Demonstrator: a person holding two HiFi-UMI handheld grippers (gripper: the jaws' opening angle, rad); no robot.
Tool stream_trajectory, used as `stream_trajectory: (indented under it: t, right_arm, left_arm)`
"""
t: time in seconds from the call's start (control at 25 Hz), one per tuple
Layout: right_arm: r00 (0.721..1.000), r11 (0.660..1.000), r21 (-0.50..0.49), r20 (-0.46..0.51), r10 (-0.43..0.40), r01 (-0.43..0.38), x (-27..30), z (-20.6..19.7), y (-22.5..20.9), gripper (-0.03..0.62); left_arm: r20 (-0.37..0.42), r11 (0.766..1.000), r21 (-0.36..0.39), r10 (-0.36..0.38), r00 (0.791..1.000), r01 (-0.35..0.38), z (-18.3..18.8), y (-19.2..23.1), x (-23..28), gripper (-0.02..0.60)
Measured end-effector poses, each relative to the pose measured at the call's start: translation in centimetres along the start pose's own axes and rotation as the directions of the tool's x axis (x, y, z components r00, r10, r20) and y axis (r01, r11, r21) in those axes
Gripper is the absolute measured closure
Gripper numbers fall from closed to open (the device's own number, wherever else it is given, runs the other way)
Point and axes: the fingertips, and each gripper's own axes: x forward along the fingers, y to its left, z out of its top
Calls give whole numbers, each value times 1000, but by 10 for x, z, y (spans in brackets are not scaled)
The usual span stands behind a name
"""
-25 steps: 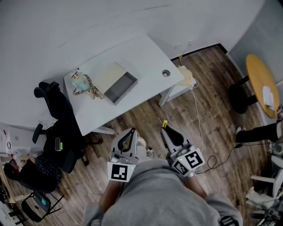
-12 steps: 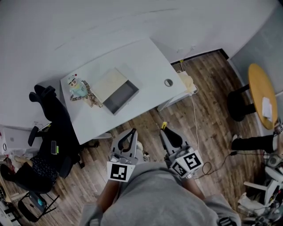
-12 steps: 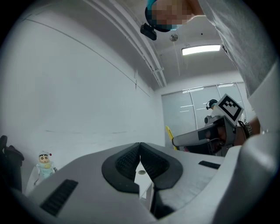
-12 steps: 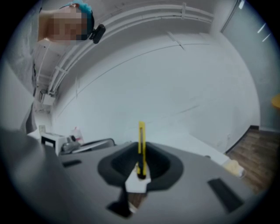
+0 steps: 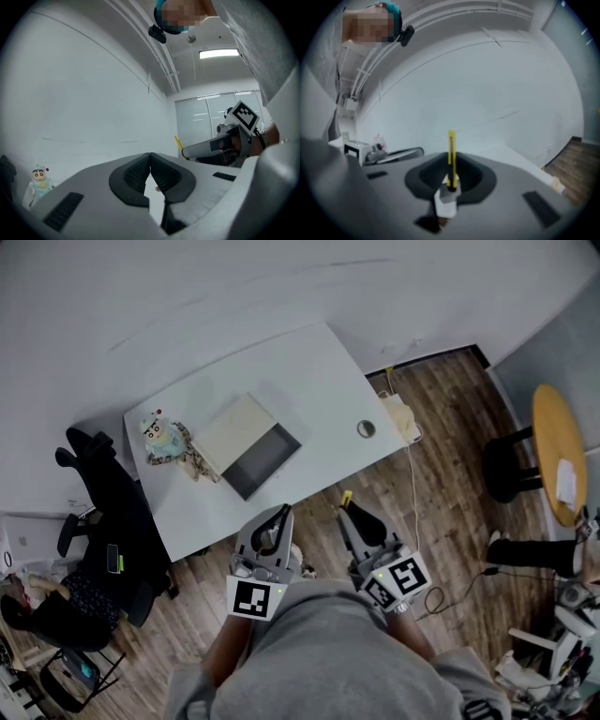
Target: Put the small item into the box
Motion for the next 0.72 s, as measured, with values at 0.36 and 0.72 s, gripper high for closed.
stream_trajectory:
  t: [0.36, 0.72]
  right_arm:
    - [999, 999, -26, -26, 33, -34, 58, 6, 1, 522]
    - [999, 999, -36, -18, 34, -35, 94, 11, 4, 522]
  left_arm:
    - [19, 1000, -1, 29, 999, -29, 1, 54, 23, 549]
    - [22, 1000, -4, 10, 1000, -9, 1, 80, 34, 549]
